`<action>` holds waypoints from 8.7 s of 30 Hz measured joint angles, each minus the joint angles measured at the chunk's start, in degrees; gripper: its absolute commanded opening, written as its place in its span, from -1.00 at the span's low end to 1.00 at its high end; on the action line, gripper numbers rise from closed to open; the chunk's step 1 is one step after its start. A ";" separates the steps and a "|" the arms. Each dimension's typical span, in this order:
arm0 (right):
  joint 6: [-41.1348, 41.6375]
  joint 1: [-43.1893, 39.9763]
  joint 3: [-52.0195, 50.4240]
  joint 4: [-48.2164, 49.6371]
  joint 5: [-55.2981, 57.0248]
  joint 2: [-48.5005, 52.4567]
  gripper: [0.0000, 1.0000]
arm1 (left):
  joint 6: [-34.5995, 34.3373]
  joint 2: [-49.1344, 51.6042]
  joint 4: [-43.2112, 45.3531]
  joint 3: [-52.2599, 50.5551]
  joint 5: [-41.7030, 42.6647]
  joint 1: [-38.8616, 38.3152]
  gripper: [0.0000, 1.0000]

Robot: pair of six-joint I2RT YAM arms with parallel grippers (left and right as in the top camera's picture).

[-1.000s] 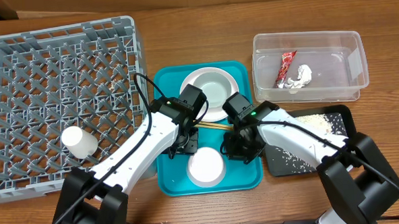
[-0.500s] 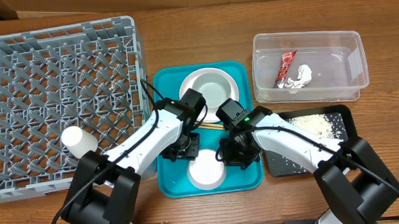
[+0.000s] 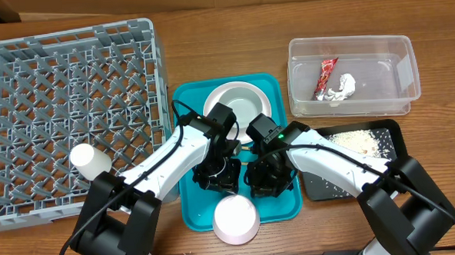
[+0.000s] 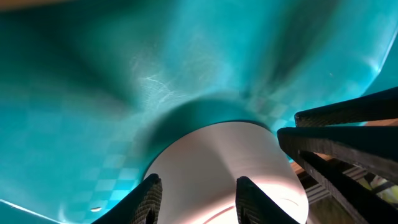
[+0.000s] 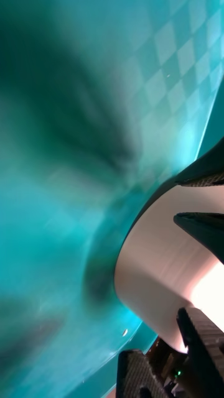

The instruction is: Sort waste into correct bins and load items into the dishwasher

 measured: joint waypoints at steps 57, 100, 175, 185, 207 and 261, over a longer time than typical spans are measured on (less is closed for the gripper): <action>23.80 2.69 -22.27 8.87 -12.52 -13.35 -0.88 | -2.45 -13.31 -1.36 5.60 -12.41 5.53 0.15; 42.23 11.63 -22.80 19.19 -5.44 -13.35 -0.86 | -2.56 -13.29 6.84 -9.03 -11.76 -0.11 0.04; 21.31 8.13 -14.45 8.81 1.84 -17.42 -0.49 | -11.78 -24.35 -8.22 -0.61 -13.68 7.56 0.26; 8.90 5.62 -9.73 7.54 14.40 -19.58 -0.52 | -20.37 -26.05 -13.62 -3.41 -9.55 7.06 0.25; 3.67 4.68 -9.70 17.22 8.90 -12.35 -0.51 | -38.80 -39.17 -8.74 -29.51 -4.09 6.67 -0.15; 3.63 10.05 -9.70 27.71 3.21 -5.84 -0.44 | -31.56 -30.86 5.18 -35.80 -7.82 6.64 -0.10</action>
